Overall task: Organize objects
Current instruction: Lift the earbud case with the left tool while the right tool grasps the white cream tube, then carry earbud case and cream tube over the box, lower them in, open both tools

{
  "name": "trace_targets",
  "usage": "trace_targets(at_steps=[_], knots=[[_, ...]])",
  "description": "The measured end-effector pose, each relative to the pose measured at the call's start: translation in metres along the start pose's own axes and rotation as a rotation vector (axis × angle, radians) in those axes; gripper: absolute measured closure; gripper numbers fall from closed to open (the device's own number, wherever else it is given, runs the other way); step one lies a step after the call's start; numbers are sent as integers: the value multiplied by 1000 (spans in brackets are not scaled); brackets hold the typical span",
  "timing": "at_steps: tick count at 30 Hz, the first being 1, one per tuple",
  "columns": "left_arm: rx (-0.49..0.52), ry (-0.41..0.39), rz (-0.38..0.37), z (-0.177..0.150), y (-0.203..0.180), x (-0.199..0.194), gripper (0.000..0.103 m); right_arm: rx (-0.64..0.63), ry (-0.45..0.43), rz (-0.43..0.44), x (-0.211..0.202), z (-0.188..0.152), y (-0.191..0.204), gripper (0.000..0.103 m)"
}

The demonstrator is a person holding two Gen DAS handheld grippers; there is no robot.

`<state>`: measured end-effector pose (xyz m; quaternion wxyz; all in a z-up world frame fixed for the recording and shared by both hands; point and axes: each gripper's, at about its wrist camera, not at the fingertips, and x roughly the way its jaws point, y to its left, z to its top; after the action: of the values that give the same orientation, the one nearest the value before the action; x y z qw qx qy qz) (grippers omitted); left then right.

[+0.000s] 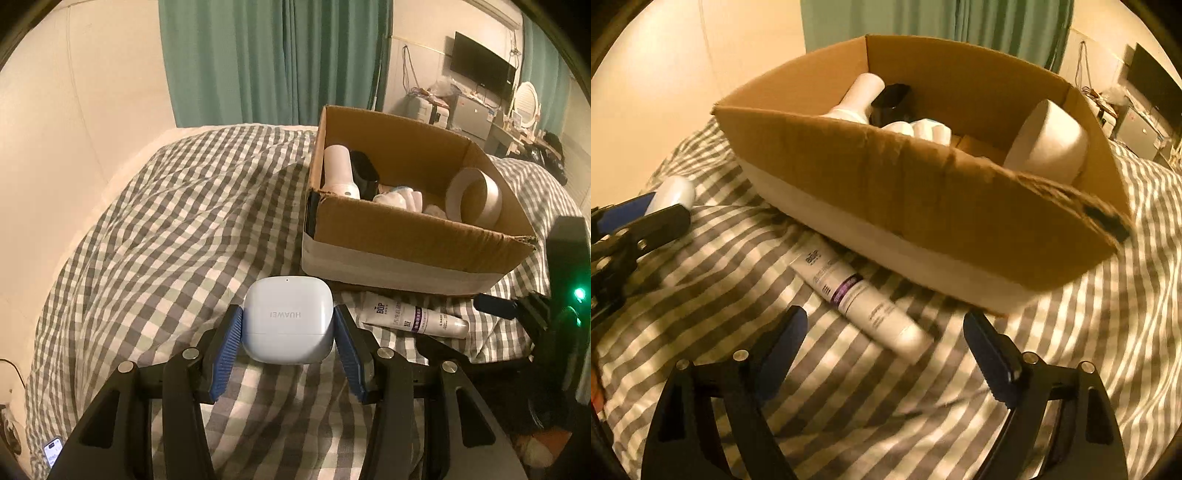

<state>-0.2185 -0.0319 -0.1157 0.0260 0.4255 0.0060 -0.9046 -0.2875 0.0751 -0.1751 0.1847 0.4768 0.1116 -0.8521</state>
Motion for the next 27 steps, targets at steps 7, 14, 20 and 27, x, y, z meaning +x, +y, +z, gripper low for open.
trace_targets(at_steps=[7, 14, 20, 27], knots=[[8, 19, -1, -2, -2, 5, 52, -133, 95, 16, 17, 1, 30, 45], [-27, 36, -1, -2, 5, 10, 52, -139, 137, 54, 9, 2, 42, 70], [-31, 46, 11, -4, 6, 13, 52, -108, 138, 74, 22, 17, 46, 69], [-37, 57, 12, -5, 8, 16, 52, -93, 128, 79, 22, 18, 50, 73]])
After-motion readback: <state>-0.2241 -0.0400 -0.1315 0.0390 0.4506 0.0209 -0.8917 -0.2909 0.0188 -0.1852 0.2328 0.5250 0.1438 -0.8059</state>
